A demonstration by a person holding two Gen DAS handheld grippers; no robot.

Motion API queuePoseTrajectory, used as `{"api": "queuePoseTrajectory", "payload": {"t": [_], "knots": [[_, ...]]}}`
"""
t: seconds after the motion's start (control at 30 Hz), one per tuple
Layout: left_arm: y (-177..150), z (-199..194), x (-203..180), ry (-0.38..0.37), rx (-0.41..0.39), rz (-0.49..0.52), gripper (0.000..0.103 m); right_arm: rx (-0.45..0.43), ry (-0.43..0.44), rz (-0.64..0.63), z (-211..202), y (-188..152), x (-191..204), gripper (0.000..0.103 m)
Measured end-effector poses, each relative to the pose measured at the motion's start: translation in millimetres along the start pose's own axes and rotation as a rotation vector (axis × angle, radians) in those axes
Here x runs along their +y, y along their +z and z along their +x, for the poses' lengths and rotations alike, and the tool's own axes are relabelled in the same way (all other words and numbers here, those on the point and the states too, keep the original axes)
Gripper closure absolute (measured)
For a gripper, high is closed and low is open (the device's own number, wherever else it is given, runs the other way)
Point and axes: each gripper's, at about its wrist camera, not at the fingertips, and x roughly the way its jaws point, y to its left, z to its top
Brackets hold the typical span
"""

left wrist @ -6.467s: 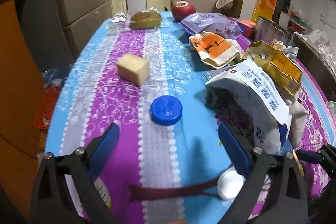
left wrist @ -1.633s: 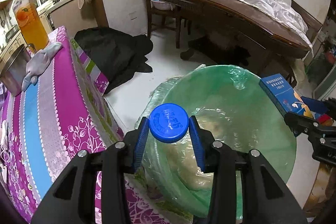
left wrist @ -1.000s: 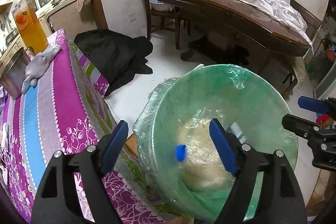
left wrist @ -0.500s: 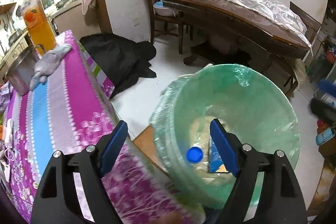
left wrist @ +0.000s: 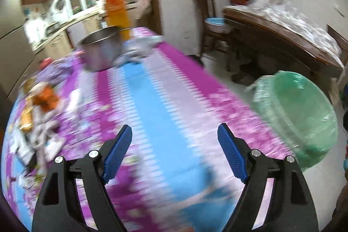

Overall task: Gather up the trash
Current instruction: 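Grasp the white plastic lid with the left gripper while the right grasps the white mask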

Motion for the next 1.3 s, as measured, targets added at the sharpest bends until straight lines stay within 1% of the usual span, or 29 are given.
{"api": "queuePoseTrajectory", "payload": {"t": [0.1, 0.27, 0.37, 0.43, 0.53, 0.6, 0.7, 0.83, 0.87, 0.9, 0.93, 0.97, 1.0, 1.07, 1.1, 1.23, 1.3], "knots": [[-14, -13, 53, 0.080, -0.004, -0.066, 0.026, 0.025, 0.080, -0.027, 12, 0, 39, 0.019], [-53, -46, 166, 0.229, -0.004, -0.205, 0.026, 0.087, 0.191, -0.069, 32, 0, 94, 0.019], [-82, -63, 237, 0.330, 0.022, -0.303, 0.026, 0.113, 0.248, -0.101, 46, 1, 127, 0.019], [-100, -68, 275, 0.389, 0.049, -0.356, 0.026, 0.125, 0.285, -0.123, 53, 2, 147, 0.019], [-117, -70, 308, 0.402, 0.085, -0.393, 0.025, 0.161, 0.361, -0.155, 74, 4, 186, 0.019], [-122, -63, 317, 0.376, 0.116, -0.391, 0.023, 0.196, 0.404, -0.159, 93, 7, 203, 0.019], [-124, -52, 323, 0.325, 0.149, -0.384, 0.023, 0.244, 0.438, -0.153, 126, 12, 227, 0.019], [-130, -39, 330, 0.322, 0.181, -0.376, 0.023, 0.311, 0.446, -0.120, 177, 30, 246, 0.019], [-129, -37, 331, 0.311, 0.176, -0.384, 0.023, 0.335, 0.446, -0.109, 194, 38, 250, 0.022], [-129, -36, 333, 0.302, 0.172, -0.390, 0.023, 0.356, 0.442, -0.101, 209, 44, 255, 0.026], [-128, -35, 334, 0.294, 0.165, -0.391, 0.025, 0.370, 0.437, -0.099, 220, 48, 258, 0.028], [-130, -35, 335, 0.286, 0.159, -0.395, 0.031, 0.390, 0.429, -0.099, 237, 54, 264, 0.033], [-129, -35, 336, 0.280, 0.151, -0.401, 0.034, 0.411, 0.422, -0.097, 252, 58, 270, 0.037], [-128, -34, 333, 0.273, 0.142, -0.391, 0.045, 0.442, 0.401, -0.109, 277, 63, 279, 0.040], [-128, -34, 332, 0.271, 0.140, -0.387, 0.047, 0.457, 0.384, -0.118, 289, 66, 286, 0.042], [-124, -32, 326, 0.265, 0.136, -0.365, 0.058, 0.492, 0.328, -0.144, 321, 73, 302, 0.045], [-123, -32, 323, 0.262, 0.134, -0.353, 0.064, 0.512, 0.290, -0.167, 335, 75, 308, 0.050]]}}
